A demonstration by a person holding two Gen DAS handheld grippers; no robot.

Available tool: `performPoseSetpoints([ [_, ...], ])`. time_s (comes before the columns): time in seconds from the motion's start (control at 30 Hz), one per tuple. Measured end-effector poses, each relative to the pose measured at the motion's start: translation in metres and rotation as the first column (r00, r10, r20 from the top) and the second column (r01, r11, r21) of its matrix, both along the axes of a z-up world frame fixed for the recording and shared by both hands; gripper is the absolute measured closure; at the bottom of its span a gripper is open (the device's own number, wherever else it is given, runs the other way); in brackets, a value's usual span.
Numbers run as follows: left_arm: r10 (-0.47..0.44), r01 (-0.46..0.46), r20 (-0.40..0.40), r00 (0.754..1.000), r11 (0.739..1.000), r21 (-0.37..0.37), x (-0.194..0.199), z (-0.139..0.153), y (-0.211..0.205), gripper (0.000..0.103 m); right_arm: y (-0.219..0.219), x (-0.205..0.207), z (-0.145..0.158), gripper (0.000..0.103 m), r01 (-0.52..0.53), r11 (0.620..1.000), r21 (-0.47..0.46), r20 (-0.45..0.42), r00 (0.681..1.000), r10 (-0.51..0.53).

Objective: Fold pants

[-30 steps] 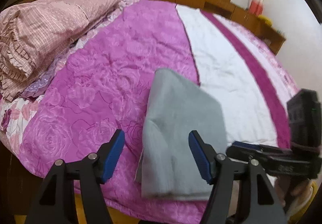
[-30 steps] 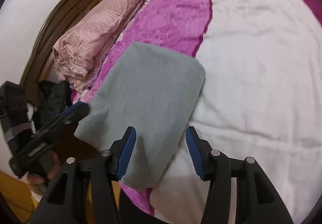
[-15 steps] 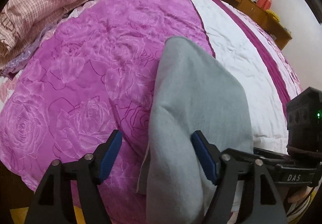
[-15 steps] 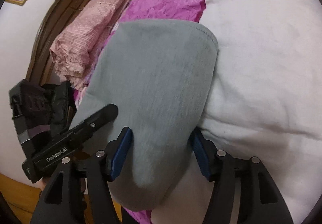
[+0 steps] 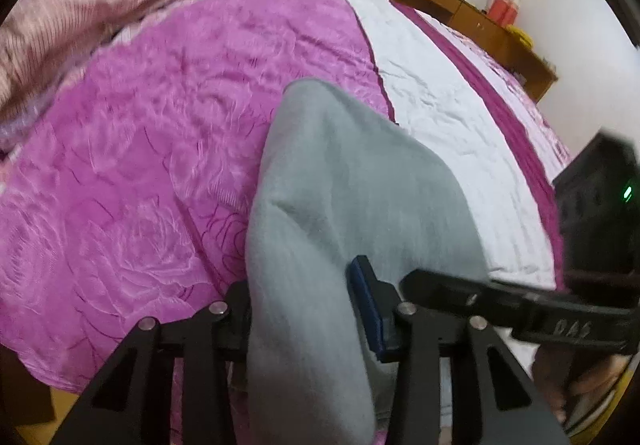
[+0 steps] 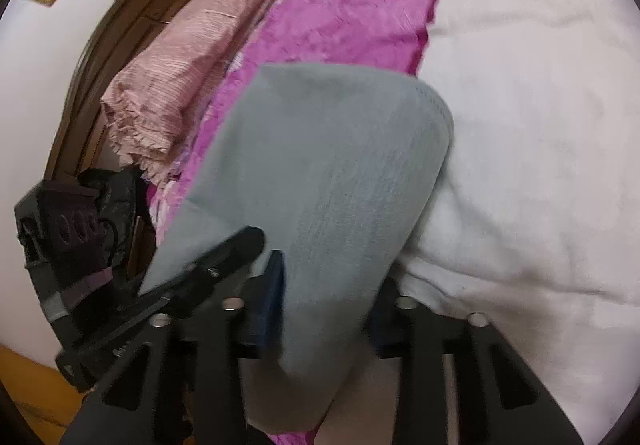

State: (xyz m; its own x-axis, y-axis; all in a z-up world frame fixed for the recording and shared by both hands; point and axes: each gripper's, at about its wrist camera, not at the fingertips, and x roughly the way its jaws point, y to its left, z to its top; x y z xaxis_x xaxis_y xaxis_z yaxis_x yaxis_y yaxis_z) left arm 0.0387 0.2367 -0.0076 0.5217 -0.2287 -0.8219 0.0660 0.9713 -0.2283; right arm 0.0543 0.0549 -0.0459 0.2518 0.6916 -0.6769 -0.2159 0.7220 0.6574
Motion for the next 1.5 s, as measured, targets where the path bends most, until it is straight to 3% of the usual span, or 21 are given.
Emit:
performPoseSetpoints([
  [0.23,0.021,-0.019,0.037,0.999,0.998,-0.065,-0.014,0.021,-0.01,0.073,-0.017,-0.007,0.035,0.088,-0.025,0.999,0.024,0.075,0.997,0.023],
  [0.57,-0.041,0.052,0.077,0.996,0.987,-0.151,-0.02,0.044,-0.072,0.073,-0.079,-0.02,0.078,0.088,-0.058,0.997,-0.042,0.181,0.981,0.065],
  [0.83,-0.121,0.129,0.079,0.99,0.984,-0.119,-0.012,0.051,-0.142,0.073,-0.144,-0.023,0.089,0.088,-0.021,0.997,-0.076,0.21,0.977,0.037],
  [1.07,-0.208,0.212,0.048,0.977,0.973,-0.09,-0.009,0.042,-0.194,0.072,-0.189,-0.019,0.083,0.088,-0.017,0.991,-0.131,0.215,0.976,0.045],
  [1.3,-0.271,0.271,-0.009,0.962,0.962,-0.012,-0.004,0.008,-0.23,0.072,-0.213,-0.015,0.048,0.087,0.026,0.973,-0.228,0.17,0.985,0.013],
  [1.43,-0.278,0.278,-0.01,0.961,0.961,0.003,-0.005,-0.007,-0.236,0.067,-0.221,-0.011,0.021,0.081,0.063,0.958,-0.281,0.137,0.99,-0.025],
  [1.5,-0.28,0.28,-0.008,0.96,0.96,0.002,-0.005,-0.01,-0.236,0.064,-0.225,-0.009,0.013,0.072,0.082,0.956,-0.283,0.125,0.991,-0.048],
])
